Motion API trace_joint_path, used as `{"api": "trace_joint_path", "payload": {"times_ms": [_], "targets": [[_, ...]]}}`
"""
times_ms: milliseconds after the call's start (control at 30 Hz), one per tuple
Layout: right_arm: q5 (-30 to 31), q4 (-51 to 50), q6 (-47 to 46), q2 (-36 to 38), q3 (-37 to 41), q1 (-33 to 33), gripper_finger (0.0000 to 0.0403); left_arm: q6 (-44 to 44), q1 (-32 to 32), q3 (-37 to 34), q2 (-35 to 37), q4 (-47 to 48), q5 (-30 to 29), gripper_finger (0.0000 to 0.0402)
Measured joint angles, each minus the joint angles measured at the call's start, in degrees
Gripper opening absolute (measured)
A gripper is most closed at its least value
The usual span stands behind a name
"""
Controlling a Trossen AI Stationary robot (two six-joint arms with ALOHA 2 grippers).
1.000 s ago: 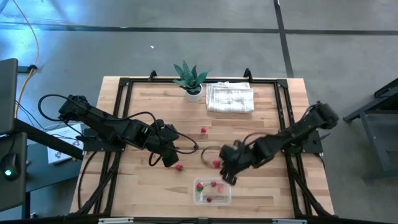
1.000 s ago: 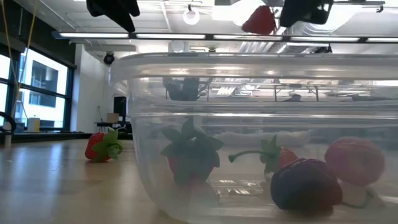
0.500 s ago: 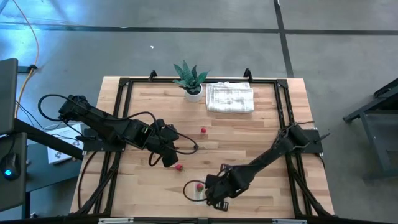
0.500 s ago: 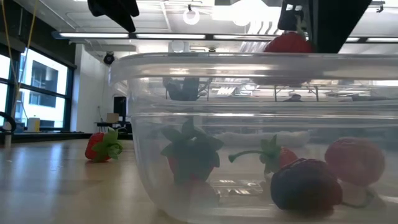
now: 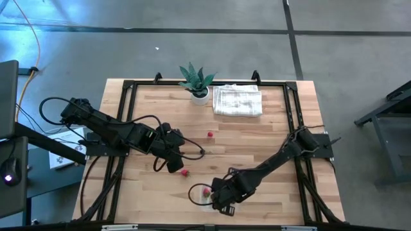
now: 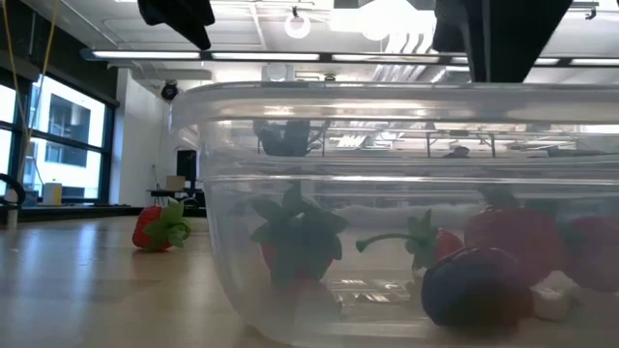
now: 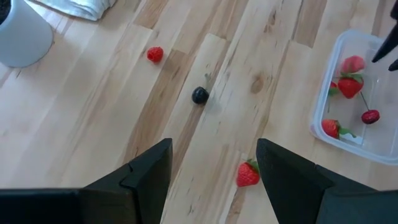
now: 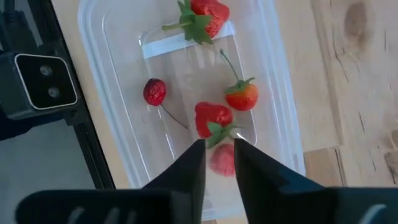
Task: Pick and placing Produce into tupperware
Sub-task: Put the strawberry into the transparent bin
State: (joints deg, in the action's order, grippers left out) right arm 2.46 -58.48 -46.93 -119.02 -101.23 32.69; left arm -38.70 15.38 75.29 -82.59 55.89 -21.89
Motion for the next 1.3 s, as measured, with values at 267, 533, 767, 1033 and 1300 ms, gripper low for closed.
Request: {"api": "trace_joint_path", "payload": {"times_ms": [267, 533, 767, 1033, 1300], "targets": [[8.2, -9.8, -9.9, 6.2, 0.0, -0.4, 0.011, 11.2, 0.0, 0.1, -5.0, -10.0, 0.9, 0.0223], [16.4, -15.8, -15.0, 12.7, 0.0, -0.3, 0.011, 10.5, 0.0, 0.1, -9.7, -8.5, 3.0, 0.0223], [17.3, -17.2, -7.2, 12.6, 0.1, -5.0, 0.011, 3.9, 0.0, 0.9, -0.9, 5.0, -3.7, 0.0223], [24.0, -19.6, -13.4, 19.9, 0.1, -3.5, 0.011, 9.5, -1.3, 0.5, -2.9, -0.2, -5.5, 0.0223], [33.4, -20.4, -25.1, 28.8, 0.0, 3.6, 0.011, 22.7, -6.8, -1.5, -11.6, -18.8, 3.8, 0.0223]]}}
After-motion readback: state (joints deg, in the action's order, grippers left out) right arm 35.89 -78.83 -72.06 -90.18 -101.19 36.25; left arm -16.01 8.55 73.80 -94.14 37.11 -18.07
